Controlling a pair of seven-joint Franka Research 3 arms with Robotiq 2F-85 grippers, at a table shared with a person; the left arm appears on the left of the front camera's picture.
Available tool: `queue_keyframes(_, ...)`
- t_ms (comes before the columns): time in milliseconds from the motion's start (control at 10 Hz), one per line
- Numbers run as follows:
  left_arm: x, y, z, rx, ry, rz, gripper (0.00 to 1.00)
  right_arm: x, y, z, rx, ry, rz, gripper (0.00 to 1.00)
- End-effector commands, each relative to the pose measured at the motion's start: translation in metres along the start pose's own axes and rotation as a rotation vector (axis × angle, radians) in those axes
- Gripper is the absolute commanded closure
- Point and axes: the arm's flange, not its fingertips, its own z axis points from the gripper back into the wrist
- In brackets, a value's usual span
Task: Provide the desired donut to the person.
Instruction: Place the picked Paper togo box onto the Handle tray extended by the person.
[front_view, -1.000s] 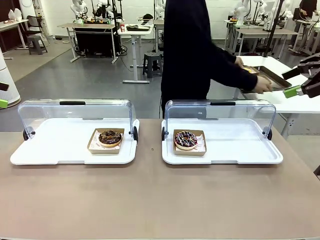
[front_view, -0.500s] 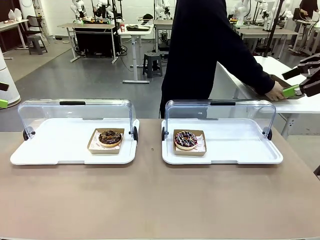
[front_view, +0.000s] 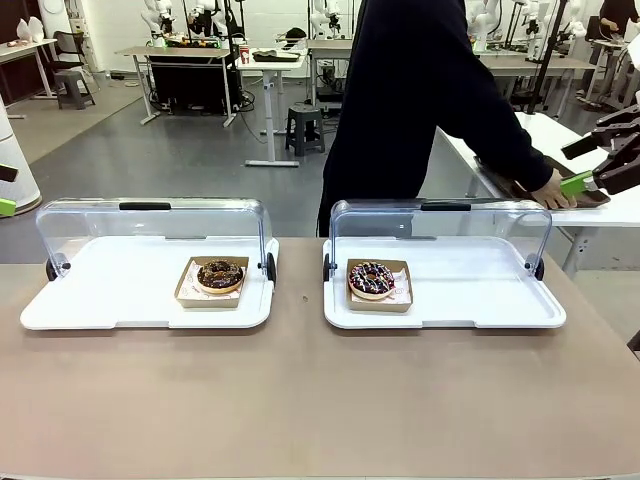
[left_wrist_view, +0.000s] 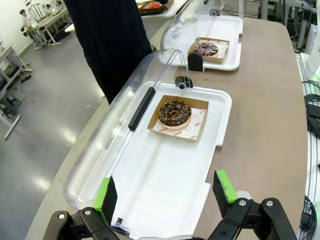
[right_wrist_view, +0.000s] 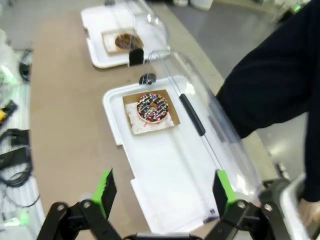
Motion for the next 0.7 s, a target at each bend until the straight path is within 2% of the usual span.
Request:
queue_keyframes(0,-0.0005,-0.0010,-0.0008,0.010,-0.020,-0.004,0.00,-0.0015,-0.0016,0.0021,-0.005,-0.019,-0.017,0.00)
queue_keyframes(600,-0.0005,-0.0010,-0.0008,0.010,-0.020,-0.004,0.00,-0.0015,-0.0016,0.0021,-0.005,-0.019,-0.017,0.00)
